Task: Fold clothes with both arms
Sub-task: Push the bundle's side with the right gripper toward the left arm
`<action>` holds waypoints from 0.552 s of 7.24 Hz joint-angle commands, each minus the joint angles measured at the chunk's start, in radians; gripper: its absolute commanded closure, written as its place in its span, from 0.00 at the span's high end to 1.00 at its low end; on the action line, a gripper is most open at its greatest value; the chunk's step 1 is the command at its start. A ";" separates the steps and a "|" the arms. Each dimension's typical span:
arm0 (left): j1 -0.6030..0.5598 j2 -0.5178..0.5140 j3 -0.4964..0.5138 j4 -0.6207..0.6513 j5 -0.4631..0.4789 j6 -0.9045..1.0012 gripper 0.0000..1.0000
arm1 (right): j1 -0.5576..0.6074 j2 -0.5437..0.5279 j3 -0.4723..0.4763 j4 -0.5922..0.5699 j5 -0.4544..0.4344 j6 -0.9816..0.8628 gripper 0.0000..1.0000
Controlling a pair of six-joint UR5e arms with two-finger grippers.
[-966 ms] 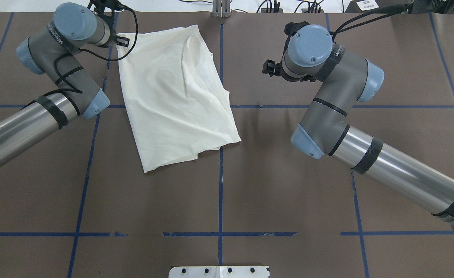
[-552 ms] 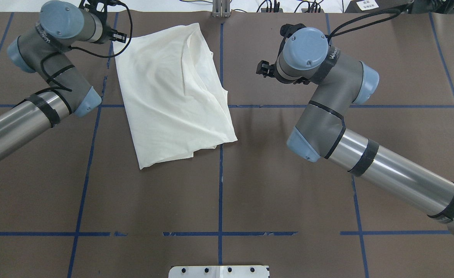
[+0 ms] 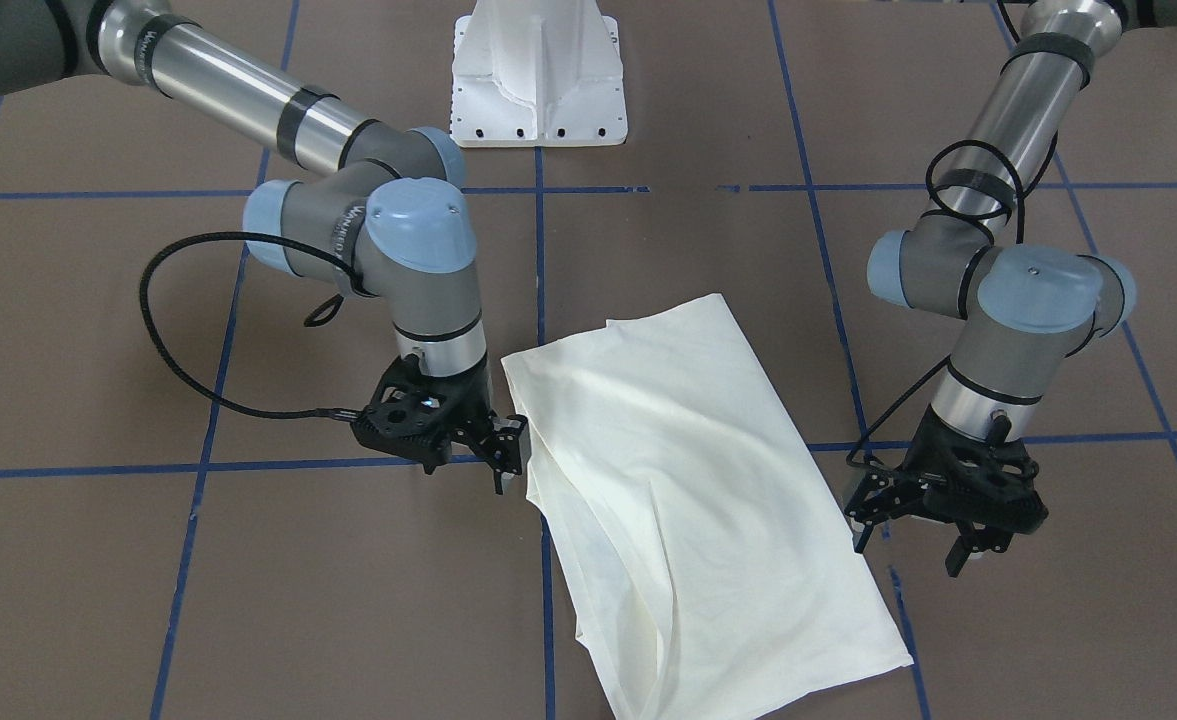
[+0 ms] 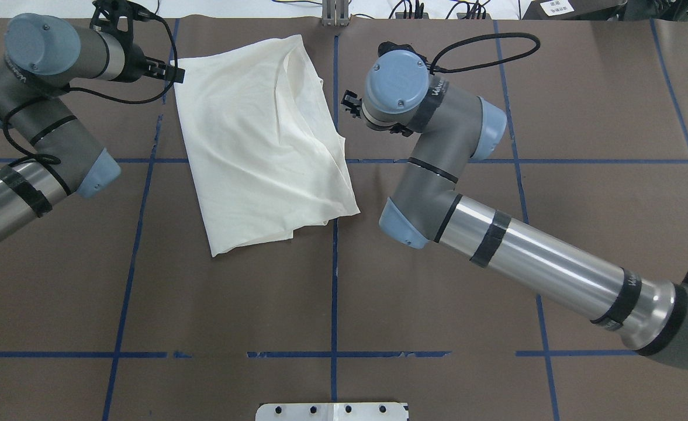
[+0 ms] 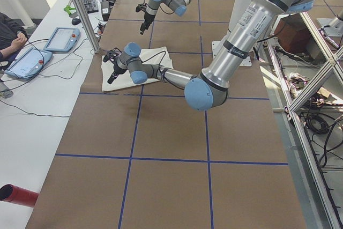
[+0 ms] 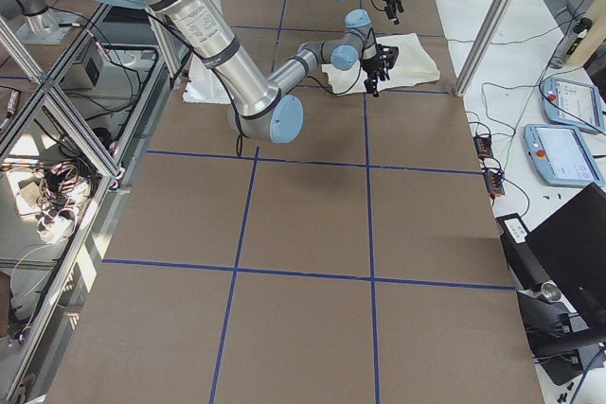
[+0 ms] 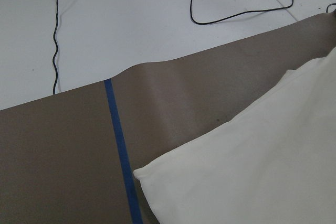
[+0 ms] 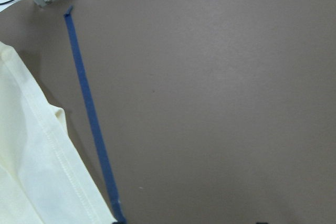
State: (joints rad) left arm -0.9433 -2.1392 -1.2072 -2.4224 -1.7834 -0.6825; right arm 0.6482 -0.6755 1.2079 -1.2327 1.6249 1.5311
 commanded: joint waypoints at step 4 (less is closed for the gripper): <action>0.001 0.007 -0.011 -0.003 -0.007 -0.005 1.00 | -0.068 0.113 -0.215 0.075 -0.072 0.034 0.70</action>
State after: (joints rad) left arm -0.9420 -2.1323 -1.2178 -2.4257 -1.7901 -0.6871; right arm 0.5902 -0.5667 1.0027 -1.1593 1.5608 1.5648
